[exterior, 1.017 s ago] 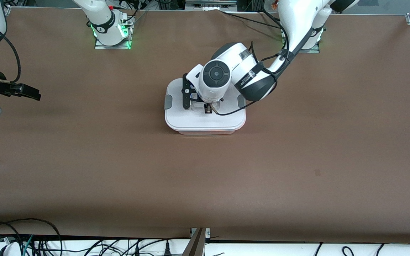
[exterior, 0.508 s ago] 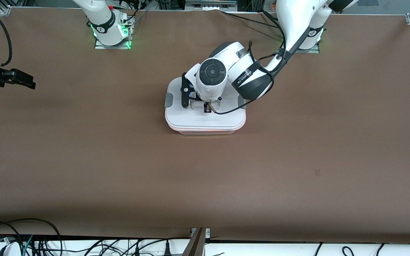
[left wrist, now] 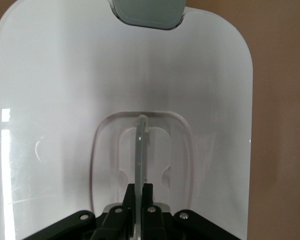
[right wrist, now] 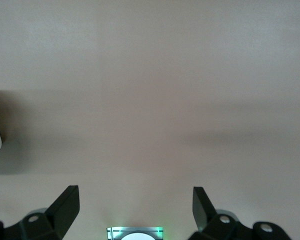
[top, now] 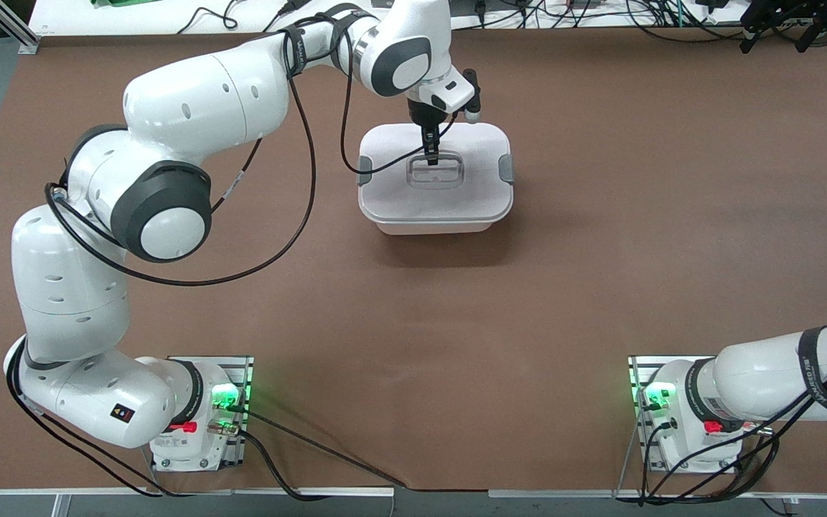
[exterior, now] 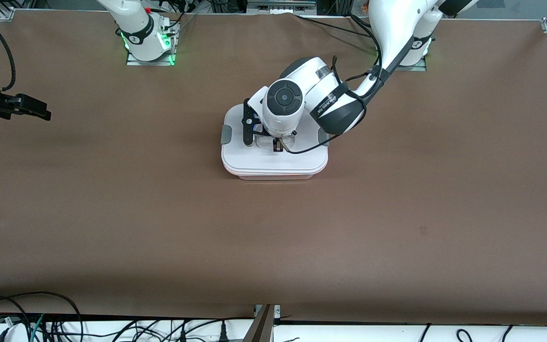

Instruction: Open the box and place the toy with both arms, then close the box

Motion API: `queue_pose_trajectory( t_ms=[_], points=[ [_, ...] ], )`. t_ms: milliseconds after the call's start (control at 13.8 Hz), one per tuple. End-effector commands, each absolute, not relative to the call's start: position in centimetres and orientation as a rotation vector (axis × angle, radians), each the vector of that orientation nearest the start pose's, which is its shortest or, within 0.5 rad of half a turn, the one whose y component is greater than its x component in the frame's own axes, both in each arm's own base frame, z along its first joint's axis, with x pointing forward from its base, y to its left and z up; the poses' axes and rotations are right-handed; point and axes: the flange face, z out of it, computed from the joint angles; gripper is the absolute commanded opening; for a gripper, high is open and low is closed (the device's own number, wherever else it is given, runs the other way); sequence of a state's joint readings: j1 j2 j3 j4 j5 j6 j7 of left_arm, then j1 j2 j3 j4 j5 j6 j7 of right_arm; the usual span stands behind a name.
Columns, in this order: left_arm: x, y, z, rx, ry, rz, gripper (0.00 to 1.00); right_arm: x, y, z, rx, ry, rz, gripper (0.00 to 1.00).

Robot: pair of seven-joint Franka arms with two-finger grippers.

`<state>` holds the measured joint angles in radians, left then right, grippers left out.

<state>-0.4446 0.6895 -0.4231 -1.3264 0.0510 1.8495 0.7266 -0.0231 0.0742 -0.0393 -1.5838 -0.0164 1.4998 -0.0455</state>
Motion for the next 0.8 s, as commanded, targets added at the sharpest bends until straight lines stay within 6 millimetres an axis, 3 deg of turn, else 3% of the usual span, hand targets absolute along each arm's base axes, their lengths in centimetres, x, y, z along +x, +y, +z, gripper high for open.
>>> queue_pose_trajectory(
  t_ms=[0,726],
  points=[
    [51.76,-49.90,33.88,-2.374,2.313,0.167,0.00,56.80,-3.86,57.39,-3.120,0.012,0.253,1.00],
    [52.17,-49.62,34.16,-2.348,2.302,0.151,0.00,57.26,-3.28,57.77,-3.117,-0.005,0.233,1.00]
  ],
)
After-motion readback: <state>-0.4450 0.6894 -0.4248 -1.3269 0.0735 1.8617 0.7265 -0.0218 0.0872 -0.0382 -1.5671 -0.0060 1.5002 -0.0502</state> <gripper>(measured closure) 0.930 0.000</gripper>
